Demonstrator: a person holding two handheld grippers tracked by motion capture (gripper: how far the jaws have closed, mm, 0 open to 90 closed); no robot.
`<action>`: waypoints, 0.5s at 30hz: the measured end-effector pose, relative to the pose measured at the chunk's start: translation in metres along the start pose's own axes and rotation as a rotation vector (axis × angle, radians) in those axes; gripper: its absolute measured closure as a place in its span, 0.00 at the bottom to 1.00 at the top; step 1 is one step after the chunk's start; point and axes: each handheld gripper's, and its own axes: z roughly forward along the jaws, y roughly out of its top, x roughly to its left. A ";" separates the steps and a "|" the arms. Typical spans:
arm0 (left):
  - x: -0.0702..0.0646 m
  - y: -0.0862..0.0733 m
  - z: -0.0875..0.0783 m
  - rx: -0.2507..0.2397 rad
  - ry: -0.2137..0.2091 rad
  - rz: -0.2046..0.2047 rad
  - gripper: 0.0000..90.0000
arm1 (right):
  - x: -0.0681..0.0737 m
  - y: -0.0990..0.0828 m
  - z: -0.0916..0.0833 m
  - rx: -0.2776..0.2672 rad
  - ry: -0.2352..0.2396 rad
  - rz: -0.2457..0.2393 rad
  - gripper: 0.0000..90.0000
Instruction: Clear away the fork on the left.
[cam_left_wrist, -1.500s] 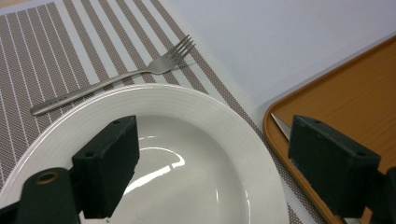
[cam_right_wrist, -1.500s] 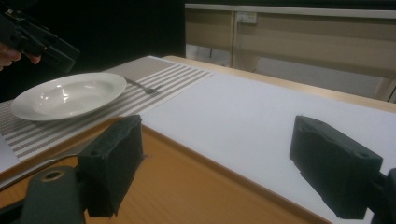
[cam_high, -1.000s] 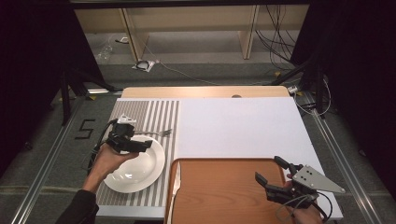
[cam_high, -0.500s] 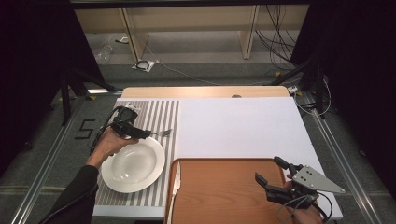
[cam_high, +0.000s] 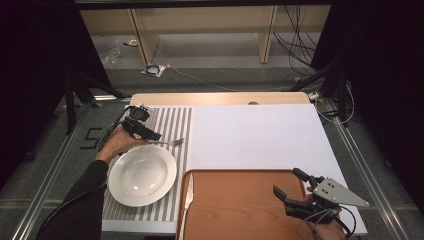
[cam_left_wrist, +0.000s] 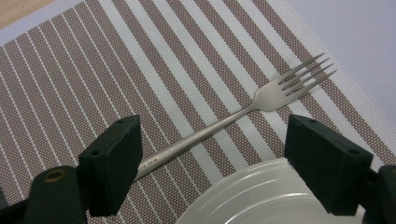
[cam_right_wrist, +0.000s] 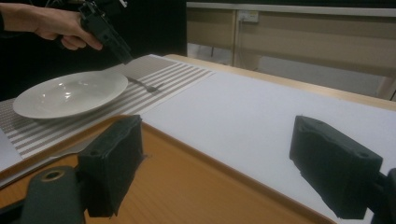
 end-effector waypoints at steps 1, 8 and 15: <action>0.000 0.001 0.001 0.008 0.002 0.009 0.21 | 0.000 0.000 0.000 0.000 0.001 0.002 0.20; 0.003 0.006 0.014 0.050 0.008 0.027 0.24 | 0.000 0.000 0.000 -0.002 0.005 0.001 0.20; 0.008 0.009 0.021 0.078 0.012 0.026 0.27 | 0.000 -0.001 0.000 -0.001 0.006 0.005 0.20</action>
